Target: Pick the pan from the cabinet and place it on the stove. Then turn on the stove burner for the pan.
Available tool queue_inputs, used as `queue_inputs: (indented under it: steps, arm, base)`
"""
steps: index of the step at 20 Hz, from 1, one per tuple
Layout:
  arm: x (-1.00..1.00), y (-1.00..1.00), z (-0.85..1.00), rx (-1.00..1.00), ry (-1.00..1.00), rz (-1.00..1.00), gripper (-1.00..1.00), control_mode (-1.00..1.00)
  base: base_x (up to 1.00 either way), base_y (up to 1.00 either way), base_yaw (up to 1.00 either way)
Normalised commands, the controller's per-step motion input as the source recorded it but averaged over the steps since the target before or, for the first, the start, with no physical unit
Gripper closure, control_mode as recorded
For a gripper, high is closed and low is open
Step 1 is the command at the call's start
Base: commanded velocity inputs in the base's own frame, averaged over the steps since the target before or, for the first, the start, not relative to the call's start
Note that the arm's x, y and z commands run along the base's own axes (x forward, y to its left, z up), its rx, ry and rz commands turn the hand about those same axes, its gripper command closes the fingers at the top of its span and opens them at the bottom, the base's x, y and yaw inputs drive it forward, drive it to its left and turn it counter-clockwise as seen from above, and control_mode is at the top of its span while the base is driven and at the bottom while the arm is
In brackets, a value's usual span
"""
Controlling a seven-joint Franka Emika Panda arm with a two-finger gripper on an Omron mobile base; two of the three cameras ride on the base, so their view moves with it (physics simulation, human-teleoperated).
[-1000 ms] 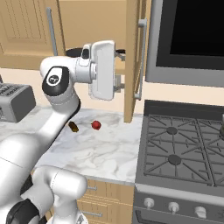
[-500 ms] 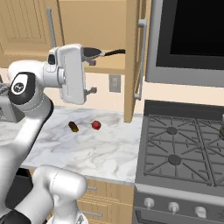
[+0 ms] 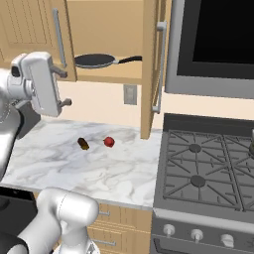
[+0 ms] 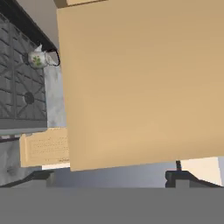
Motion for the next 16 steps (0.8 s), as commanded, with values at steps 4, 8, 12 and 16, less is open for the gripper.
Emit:
queue_inputs:
  steps: [4,8,12,16]
  arm:
    - [-0.05,0.63,0.00,0.18,-0.25,0.00,-1.00,-1.00]
    - [-0.02,0.48,0.00,0.22,-0.25,0.09,-1.00,-1.00]
    - [0.00,0.21,0.00,0.18,-0.34,0.22,-1.00,-1.00]
    - [0.00,0.01,0.00,0.11,-0.44,0.29,-1.00,-1.00]
  base:
    - [0.00,0.00,0.00]
    - [0.00,0.00,0.00]
    - [0.00,0.00,0.00]
    - [0.00,0.00,0.00]
